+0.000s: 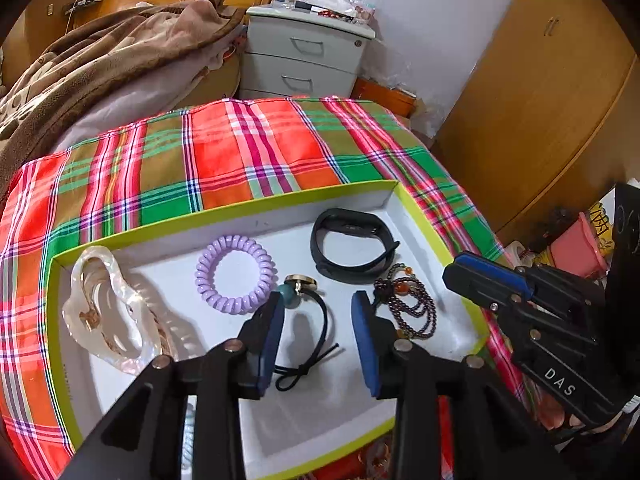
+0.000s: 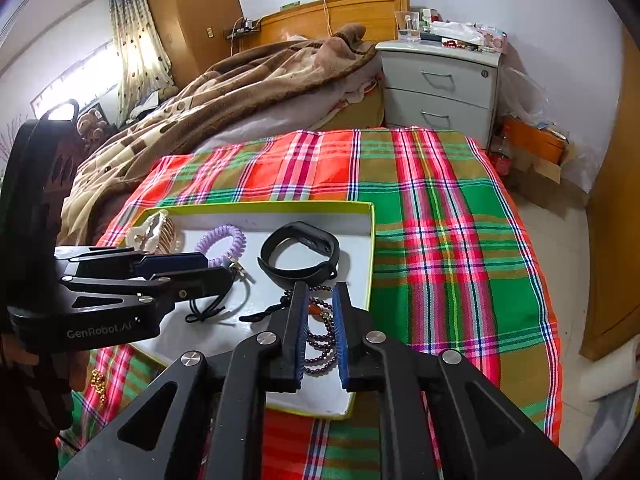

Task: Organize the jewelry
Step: 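Carry the bracelet and hair tie into the box and open both tools, then withdraw both tools from the box toward the remaining jewelry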

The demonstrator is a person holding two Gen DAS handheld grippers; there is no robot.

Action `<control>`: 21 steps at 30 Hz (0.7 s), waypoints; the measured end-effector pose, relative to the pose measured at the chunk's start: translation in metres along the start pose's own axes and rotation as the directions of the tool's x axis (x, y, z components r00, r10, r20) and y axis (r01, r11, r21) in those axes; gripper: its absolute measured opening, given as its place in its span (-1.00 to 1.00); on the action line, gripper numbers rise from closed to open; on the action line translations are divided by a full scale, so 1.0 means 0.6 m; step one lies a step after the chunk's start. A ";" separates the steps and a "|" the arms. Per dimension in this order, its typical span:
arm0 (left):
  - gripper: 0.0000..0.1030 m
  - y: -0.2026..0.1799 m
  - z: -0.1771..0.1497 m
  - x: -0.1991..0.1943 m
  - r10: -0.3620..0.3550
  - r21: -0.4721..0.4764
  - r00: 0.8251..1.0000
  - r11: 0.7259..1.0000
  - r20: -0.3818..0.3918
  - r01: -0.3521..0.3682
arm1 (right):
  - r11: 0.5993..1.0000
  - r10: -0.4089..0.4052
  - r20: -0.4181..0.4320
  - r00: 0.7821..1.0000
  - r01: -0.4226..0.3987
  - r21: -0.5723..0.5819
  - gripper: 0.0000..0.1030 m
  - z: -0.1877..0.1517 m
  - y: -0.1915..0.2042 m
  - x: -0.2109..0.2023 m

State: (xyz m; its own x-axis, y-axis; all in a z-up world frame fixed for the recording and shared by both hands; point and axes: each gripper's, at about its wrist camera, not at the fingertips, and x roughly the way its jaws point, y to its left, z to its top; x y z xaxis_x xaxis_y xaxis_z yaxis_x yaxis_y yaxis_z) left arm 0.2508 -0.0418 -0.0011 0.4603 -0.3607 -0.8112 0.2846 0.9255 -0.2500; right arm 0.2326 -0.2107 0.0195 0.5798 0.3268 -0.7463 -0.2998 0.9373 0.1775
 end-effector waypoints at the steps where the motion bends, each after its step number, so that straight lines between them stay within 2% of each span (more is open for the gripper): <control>1: -0.29 -0.001 -0.002 -0.005 0.003 -0.003 1.000 1.000 0.005 -0.003 | 1.000 0.002 0.006 1.000 -0.002 -0.001 -0.76 -0.001 0.001 -0.005; 9: -0.21 -0.004 -0.033 -0.064 -0.005 -0.013 0.998 1.000 0.062 0.006 | 0.999 0.032 0.050 0.998 -0.032 0.001 -0.76 -0.020 0.008 -0.042; 21: -0.20 0.019 -0.115 -0.142 -0.001 -0.100 0.991 0.995 0.136 0.014 | 0.993 0.113 0.021 0.993 -0.114 0.033 -0.75 -0.073 0.020 -0.062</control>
State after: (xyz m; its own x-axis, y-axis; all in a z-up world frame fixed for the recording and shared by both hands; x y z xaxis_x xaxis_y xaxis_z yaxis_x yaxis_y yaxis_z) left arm 0.1568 0.0072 0.0285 0.5704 -0.3737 -0.7314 0.2057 0.9271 -0.3133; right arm 0.1743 -0.2170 0.0213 0.5583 0.4330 -0.7076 -0.3385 0.8976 0.2822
